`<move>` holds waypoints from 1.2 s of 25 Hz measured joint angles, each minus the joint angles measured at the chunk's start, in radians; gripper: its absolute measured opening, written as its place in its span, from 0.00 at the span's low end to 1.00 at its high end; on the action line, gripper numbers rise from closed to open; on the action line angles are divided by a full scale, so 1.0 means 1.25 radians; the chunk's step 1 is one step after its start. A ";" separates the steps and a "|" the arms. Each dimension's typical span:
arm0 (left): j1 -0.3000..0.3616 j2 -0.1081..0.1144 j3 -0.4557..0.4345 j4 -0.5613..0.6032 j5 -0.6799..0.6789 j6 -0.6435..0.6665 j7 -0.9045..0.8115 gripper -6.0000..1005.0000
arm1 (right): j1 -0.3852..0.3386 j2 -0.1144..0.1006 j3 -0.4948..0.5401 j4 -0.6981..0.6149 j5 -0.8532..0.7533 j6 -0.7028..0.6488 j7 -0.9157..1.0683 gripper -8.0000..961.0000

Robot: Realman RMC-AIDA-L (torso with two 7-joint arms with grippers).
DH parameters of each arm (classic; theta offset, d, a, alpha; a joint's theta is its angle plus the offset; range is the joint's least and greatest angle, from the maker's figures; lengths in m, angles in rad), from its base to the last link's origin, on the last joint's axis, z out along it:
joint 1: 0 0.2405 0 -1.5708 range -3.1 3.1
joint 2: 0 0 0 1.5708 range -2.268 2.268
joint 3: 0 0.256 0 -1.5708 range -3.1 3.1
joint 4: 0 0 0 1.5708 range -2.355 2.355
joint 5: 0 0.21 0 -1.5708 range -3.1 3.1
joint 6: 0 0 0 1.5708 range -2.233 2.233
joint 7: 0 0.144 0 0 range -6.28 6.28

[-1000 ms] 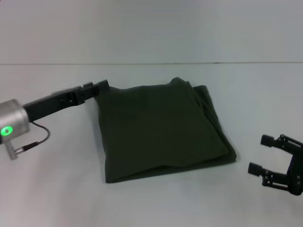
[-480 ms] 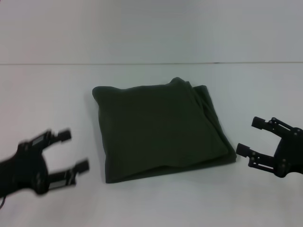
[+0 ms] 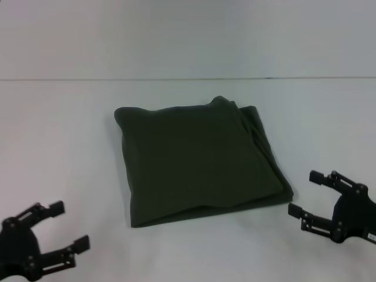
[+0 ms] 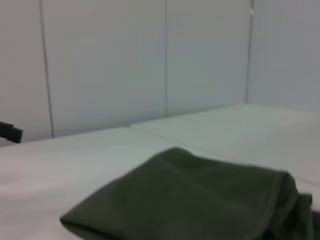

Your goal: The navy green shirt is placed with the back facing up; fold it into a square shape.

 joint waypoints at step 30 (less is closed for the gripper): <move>-0.047 0.006 0.010 -0.078 0.038 -0.024 0.001 0.95 | -0.023 0.000 -0.020 0.015 -0.002 0.018 -0.012 0.94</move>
